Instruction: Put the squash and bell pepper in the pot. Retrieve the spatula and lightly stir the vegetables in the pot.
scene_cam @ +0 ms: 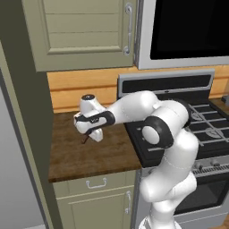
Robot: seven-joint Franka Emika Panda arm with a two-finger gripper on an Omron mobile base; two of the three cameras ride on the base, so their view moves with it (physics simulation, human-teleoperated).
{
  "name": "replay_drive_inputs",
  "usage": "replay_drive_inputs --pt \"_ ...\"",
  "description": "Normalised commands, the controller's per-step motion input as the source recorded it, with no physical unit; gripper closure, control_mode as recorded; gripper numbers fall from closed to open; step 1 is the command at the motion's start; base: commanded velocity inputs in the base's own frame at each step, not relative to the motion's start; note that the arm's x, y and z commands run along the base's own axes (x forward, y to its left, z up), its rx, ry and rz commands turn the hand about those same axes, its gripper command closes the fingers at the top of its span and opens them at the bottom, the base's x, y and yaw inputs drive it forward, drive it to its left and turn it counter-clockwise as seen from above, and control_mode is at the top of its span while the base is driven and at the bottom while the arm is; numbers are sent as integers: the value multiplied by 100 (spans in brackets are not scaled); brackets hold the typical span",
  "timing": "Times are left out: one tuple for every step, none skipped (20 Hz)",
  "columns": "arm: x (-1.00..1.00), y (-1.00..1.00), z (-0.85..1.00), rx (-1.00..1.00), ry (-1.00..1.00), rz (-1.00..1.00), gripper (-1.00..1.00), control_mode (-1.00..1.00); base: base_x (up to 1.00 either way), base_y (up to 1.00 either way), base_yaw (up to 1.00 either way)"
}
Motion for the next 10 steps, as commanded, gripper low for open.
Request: replay_drive_inputs --pt "2 0 -37 -1 -8 36 -100 -100 0 0 0" --pt "0 3 -39 -1 -11 34 -100 -100 0 0 0" --pt "0 5 -35 -2 -13 33 -100 -100 0 0 0" --pt "0 11 -31 -2 -15 31 -100 -100 0 0 0" --pt "0 21 -29 -2 -17 27 -100 -100 0 0 0" --pt "0 26 -26 -3 -17 22 -100 -100 0 0 0" --pt "0 26 -24 -4 -18 18 -100 -100 0 0 0" --pt "0 27 -22 -5 -21 16 -100 -100 0 0 0" --pt "1 23 -21 -6 -21 13 -100 -100 0 0 0" --pt "4 19 -19 -6 -21 12 -100 -100 0 0 0"
